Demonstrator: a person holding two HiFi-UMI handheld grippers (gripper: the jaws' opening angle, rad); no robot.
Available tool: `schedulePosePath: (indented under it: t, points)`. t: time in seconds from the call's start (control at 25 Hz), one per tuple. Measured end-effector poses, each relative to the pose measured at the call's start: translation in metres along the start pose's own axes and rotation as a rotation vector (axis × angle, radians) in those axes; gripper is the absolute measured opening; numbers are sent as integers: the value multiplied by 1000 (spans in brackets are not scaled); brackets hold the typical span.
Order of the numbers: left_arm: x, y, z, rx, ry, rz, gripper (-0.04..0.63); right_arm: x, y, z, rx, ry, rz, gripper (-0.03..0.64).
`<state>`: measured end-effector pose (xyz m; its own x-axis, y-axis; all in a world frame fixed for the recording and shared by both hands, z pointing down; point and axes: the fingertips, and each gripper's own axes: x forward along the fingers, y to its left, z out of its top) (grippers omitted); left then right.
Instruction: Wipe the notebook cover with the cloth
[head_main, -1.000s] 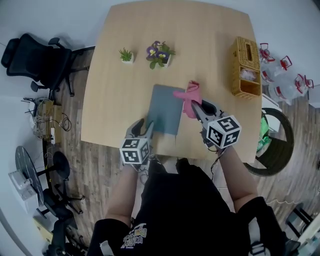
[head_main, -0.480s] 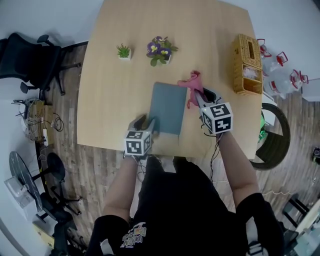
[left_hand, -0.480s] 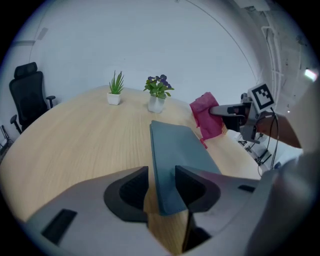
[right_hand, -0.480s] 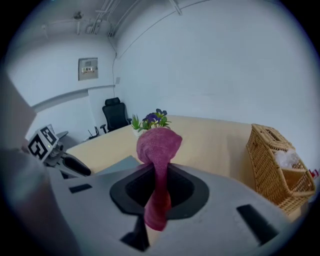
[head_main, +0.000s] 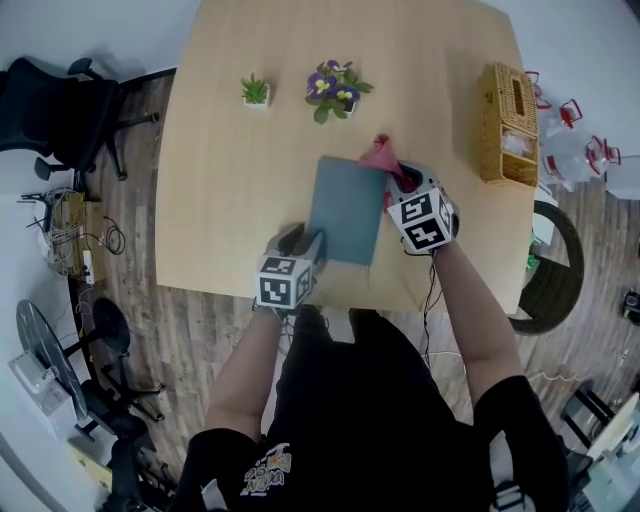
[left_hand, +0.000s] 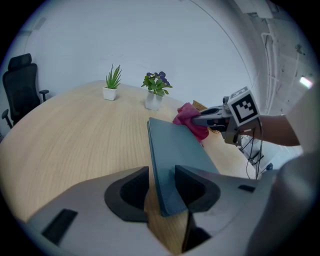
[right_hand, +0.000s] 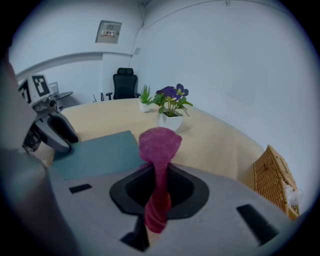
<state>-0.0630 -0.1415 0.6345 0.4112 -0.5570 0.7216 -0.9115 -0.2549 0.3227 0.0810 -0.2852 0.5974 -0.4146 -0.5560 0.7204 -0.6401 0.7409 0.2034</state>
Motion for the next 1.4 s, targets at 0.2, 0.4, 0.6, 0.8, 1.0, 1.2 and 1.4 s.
schedulePosePath:
  t: [0.2,0.4,0.6,0.8,1.0,1.2,1.4]
  points:
    - [0,0,-1,-9,5,-7,156,13,22,-5,-37,39,33,57]
    - [1,1,-1,-4,6,-10,155,14,39,-6,-50,48,49,58]
    - [-1,1,-2,-8,10,-13,155,9,50,-7,-29,49,42,58]
    - [-1,2,-1,-12,14,-16,153,0,66,-12,6,44,61,57]
    - [-1,3,0,-23,17,-23,150,-10,83,-16,45,37,82,58]
    - [-2,3,0,-28,21,-26,149,-22,103,-23,87,31,102,57]
    - [-3,5,0,-47,29,-33,140,-37,130,-33,136,22,132,58]
